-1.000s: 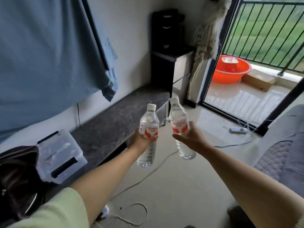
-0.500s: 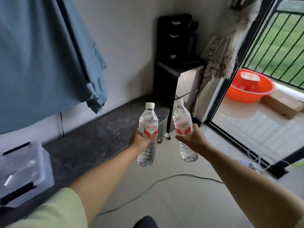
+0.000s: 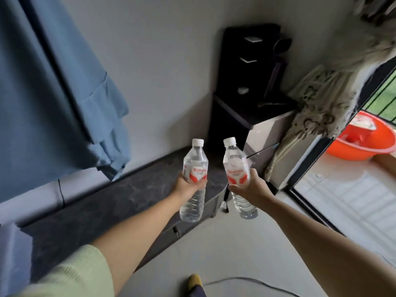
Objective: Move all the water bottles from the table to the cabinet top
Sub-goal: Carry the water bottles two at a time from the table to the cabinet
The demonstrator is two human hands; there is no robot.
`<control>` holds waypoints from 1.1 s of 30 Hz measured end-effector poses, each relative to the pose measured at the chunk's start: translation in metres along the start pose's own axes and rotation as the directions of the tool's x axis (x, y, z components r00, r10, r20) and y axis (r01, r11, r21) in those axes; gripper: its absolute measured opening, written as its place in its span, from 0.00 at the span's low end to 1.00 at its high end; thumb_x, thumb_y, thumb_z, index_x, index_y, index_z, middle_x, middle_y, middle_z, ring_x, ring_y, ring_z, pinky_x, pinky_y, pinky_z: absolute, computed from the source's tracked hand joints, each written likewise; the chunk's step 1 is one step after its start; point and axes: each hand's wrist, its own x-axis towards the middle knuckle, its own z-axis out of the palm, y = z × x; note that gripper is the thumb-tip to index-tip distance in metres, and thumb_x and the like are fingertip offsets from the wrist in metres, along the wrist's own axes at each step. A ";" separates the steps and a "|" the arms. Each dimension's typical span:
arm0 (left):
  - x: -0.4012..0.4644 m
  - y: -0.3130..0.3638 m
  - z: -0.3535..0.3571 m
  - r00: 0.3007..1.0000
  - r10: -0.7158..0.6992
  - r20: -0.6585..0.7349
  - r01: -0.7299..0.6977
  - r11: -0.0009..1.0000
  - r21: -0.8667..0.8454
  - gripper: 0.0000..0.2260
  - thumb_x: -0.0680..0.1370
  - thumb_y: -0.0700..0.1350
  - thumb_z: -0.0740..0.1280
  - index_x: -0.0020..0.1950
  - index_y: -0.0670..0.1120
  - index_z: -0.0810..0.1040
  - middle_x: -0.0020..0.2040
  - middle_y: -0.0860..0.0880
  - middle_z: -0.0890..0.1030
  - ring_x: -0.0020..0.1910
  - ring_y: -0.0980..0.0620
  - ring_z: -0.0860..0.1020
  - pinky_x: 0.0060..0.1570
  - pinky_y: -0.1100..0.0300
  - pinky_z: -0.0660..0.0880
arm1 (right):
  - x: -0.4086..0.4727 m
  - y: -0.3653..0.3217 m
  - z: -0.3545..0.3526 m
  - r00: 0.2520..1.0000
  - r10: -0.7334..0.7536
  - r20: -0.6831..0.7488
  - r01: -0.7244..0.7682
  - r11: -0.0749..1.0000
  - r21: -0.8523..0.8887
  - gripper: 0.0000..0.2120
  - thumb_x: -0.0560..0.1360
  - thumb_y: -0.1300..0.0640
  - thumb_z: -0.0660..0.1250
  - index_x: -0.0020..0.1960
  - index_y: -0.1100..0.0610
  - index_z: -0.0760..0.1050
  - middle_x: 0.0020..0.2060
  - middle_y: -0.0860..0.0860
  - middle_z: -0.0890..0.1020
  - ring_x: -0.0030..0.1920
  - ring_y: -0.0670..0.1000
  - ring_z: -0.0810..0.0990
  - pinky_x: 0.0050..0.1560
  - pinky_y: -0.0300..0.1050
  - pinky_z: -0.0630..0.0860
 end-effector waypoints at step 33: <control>0.481 -0.054 0.043 0.908 -0.258 -0.329 0.134 0.925 -0.356 0.24 0.68 0.38 0.77 0.61 0.45 0.72 0.54 0.43 0.81 0.53 0.46 0.81 0.55 0.53 0.76 | 0.512 -0.013 0.201 0.966 -0.074 0.246 0.002 0.959 0.282 0.25 0.67 0.65 0.76 0.61 0.66 0.72 0.55 0.62 0.80 0.58 0.58 0.80 0.63 0.58 0.74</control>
